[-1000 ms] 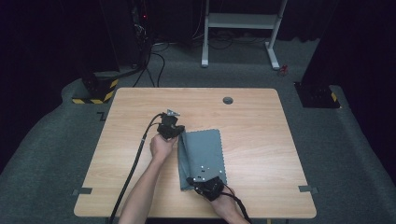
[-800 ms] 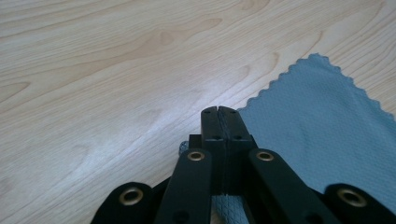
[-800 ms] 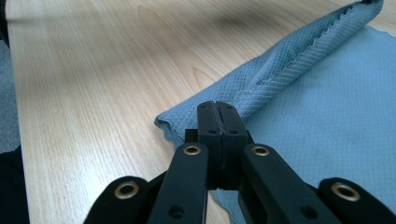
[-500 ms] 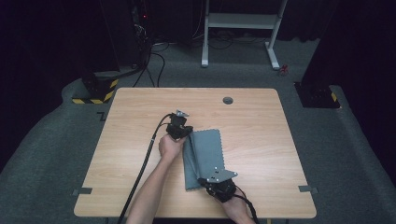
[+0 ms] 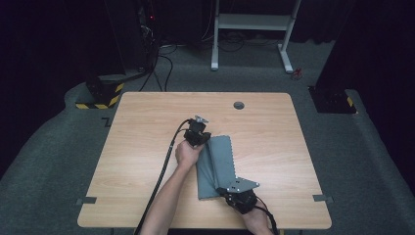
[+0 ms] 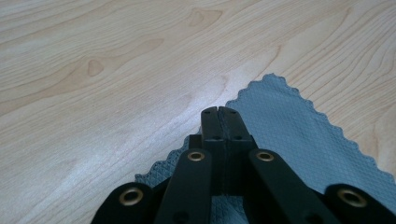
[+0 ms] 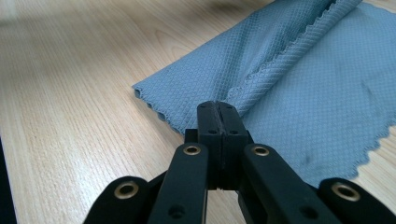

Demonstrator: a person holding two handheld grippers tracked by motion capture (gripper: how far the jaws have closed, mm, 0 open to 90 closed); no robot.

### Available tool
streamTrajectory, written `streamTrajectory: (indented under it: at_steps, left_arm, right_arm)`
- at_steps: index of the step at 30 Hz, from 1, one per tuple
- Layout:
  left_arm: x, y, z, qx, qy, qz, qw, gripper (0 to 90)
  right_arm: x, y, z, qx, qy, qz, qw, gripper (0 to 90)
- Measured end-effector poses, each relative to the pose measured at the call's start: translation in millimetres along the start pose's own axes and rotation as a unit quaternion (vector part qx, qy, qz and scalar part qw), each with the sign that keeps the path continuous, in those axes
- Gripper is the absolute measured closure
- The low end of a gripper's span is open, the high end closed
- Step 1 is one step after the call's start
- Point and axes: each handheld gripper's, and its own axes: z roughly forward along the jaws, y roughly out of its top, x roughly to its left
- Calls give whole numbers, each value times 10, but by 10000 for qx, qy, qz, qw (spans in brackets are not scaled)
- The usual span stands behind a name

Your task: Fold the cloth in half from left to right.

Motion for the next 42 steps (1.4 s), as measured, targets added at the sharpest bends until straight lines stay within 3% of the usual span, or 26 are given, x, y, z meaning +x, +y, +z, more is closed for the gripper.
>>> streamTrajectory:
  at_steps: [2,8,13,19,22,27,36,42]
  left_arm:
    - [-21,14,21,35,-13,-21,10000,899]
    - [-123,123,62,61,-2,208,9998,899]
    - [-191,177,107,79,-32,263,9996,899]
    - [-244,207,162,97,4,314,9995,899]
    - [-239,220,189,87,-58,211,9997,899]
    - [-275,229,225,116,-48,228,9997,900]
    - [-379,310,295,77,-83,336,9994,900]
    - [-439,333,382,178,-29,457,9988,900]
  right_arm:
    - [-22,-16,-22,-15,-24,40,10000,900]
    - [-92,-72,-103,-33,-108,179,9998,900]
    - [-135,-136,-137,-41,-158,274,9995,900]
    - [-179,-192,-180,-40,-210,360,9991,900]
    - [-196,-210,-199,-38,-235,392,9989,900]
    - [-203,-216,-211,-58,-243,420,9988,900]
    - [-238,-246,-251,-72,-320,537,9980,899]
    - [-256,-260,-248,-26,-309,624,9976,895]
